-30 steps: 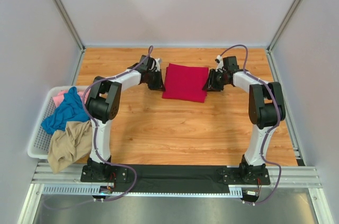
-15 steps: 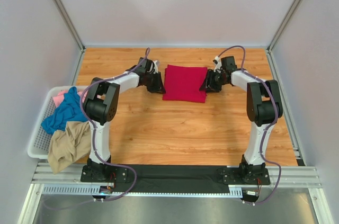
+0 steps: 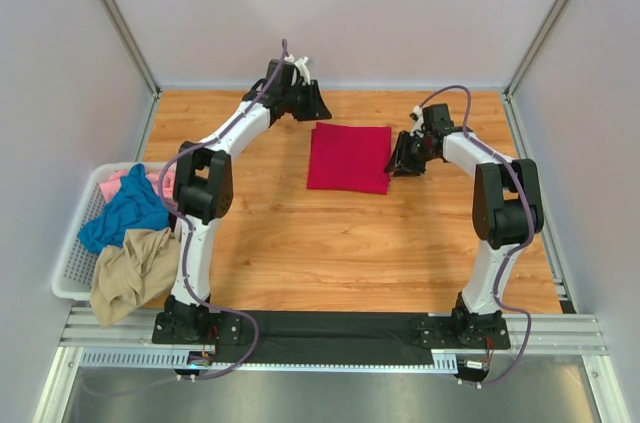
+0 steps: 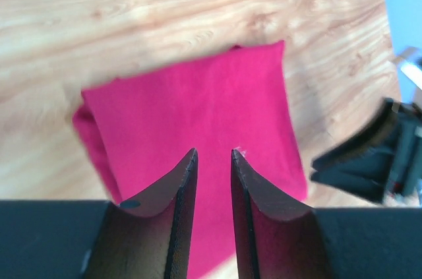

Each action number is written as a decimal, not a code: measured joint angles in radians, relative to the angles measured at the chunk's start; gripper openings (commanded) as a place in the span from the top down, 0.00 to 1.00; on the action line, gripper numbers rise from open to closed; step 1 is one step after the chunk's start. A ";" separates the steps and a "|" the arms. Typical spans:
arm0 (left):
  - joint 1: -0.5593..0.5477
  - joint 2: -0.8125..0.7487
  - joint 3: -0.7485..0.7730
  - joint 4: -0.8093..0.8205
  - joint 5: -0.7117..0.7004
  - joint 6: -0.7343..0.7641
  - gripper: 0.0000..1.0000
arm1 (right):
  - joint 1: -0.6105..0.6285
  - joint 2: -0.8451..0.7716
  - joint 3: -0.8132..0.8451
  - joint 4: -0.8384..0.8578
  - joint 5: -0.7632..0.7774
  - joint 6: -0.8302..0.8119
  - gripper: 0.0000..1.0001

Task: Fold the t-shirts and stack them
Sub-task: Neatly place the folded tshirt to the corner

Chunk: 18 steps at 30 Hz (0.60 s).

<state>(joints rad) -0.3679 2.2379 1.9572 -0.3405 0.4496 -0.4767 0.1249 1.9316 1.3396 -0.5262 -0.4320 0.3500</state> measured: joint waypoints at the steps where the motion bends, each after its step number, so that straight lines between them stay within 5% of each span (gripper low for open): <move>1: 0.000 0.043 0.040 0.005 0.006 0.000 0.66 | 0.000 0.000 0.000 0.008 -0.008 -0.001 0.63; 8: 0.016 0.327 0.188 0.016 0.051 -0.032 0.66 | -0.017 0.103 0.101 0.095 -0.080 -0.006 0.66; 18: 0.063 0.334 0.198 0.072 0.058 -0.049 0.64 | -0.082 0.457 0.555 0.218 -0.236 0.059 0.73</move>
<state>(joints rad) -0.3046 2.5717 2.1555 -0.2687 0.5079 -0.5259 0.0425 2.3890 1.8950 -0.3084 -0.6682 0.4091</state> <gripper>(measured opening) 0.354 0.294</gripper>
